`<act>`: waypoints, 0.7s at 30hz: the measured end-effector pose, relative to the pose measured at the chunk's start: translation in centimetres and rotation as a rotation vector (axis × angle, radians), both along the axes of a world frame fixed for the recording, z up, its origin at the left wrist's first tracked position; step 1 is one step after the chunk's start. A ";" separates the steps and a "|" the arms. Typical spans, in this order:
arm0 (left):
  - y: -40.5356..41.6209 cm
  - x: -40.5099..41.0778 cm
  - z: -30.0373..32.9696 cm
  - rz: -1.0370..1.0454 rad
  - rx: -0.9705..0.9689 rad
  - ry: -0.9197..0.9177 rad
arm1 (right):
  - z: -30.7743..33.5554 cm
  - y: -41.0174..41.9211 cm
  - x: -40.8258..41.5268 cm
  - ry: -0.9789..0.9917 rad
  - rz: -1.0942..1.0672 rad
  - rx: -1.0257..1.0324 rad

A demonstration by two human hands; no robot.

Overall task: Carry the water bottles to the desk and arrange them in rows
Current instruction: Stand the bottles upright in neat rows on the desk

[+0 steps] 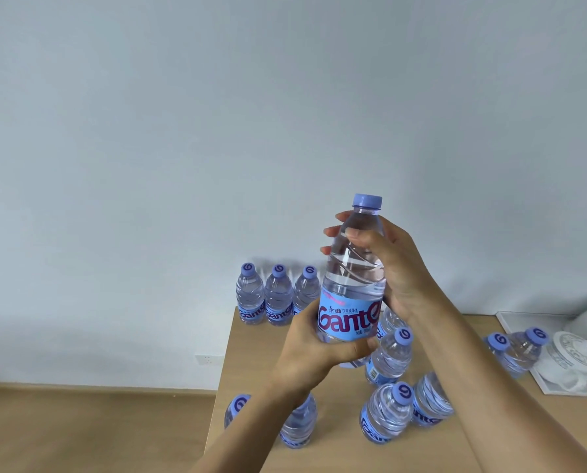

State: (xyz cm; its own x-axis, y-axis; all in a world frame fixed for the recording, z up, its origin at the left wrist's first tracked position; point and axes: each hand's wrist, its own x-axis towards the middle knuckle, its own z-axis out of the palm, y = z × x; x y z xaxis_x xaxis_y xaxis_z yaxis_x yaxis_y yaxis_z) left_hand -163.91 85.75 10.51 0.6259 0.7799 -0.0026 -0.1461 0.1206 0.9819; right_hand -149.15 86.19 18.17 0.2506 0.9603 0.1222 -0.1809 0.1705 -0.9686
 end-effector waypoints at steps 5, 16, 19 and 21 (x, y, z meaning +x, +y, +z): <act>-0.1 0.4 -0.1 0.118 0.019 -0.023 | 0.5 0.0 -0.7 -0.213 -0.096 0.044; 0.7 0.8 -0.9 0.099 0.052 0.004 | -0.6 1.1 -0.4 -0.234 -0.168 0.071; 1.0 0.9 -1.4 0.050 0.031 0.009 | -0.9 1.4 0.1 -0.225 -0.149 0.056; 1.0 1.0 -1.8 0.041 0.020 0.023 | -1.3 1.5 0.3 -0.228 -0.145 0.051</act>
